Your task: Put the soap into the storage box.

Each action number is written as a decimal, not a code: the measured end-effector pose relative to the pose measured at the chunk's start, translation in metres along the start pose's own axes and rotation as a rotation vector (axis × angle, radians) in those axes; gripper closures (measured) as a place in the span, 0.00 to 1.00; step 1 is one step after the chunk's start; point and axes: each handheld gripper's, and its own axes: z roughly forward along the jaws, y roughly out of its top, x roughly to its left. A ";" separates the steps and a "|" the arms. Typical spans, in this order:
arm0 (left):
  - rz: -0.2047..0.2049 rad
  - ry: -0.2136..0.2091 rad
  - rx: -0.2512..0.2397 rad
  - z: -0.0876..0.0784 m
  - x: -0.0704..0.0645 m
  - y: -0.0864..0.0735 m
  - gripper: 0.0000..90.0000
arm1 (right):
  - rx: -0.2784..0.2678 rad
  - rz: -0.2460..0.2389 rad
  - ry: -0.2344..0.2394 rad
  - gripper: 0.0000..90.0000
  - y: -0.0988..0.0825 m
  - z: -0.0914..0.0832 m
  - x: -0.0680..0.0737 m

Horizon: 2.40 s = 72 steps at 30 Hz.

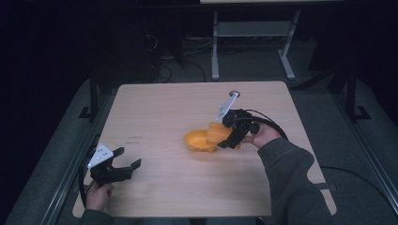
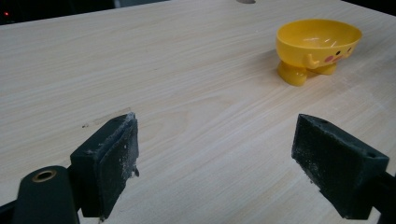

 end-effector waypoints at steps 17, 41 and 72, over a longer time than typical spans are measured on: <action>0.001 0.004 0.002 0.000 0.002 0.000 0.16 | -0.020 -0.032 -0.001 0.23 0.021 0.005 -0.008; 0.000 0.005 -0.001 0.000 0.003 0.000 0.16 | -0.012 -0.055 0.040 0.23 0.045 0.027 -0.019; -0.003 0.005 -0.003 0.000 0.005 0.000 0.16 | 0.007 -0.058 0.103 0.23 0.048 0.066 -0.026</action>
